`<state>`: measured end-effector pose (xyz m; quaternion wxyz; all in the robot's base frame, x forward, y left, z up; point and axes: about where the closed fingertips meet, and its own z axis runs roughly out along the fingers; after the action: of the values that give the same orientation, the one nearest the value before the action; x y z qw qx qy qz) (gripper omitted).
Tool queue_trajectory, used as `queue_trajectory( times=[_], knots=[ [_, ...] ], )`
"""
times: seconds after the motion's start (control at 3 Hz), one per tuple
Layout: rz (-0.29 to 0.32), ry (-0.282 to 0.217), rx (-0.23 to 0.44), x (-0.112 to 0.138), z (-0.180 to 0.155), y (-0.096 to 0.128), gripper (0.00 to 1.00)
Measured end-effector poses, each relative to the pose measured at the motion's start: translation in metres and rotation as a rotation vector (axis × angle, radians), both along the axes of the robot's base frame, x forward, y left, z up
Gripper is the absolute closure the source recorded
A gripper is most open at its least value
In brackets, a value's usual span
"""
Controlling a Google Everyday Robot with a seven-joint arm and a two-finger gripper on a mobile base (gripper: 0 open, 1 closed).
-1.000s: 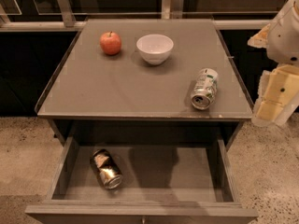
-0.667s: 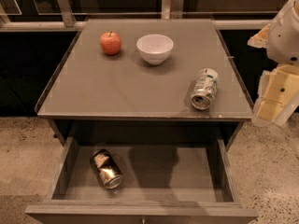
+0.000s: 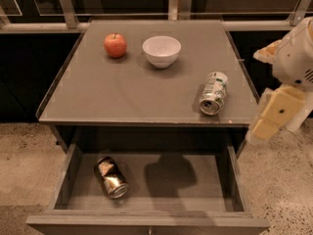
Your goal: Pick orange can from top drawer and place on counter
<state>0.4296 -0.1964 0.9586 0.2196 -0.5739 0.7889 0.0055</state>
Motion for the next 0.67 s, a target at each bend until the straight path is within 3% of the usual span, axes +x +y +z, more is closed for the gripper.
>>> queue_trajectory(
  times=[0.33, 0.67],
  knots=[
    [-0.071, -0.034, 0.135, -0.009, -0.027, 0.013, 0.00],
    [-0.098, -0.086, 0.166, 0.004, -0.026, 0.015, 0.00]
  ],
)
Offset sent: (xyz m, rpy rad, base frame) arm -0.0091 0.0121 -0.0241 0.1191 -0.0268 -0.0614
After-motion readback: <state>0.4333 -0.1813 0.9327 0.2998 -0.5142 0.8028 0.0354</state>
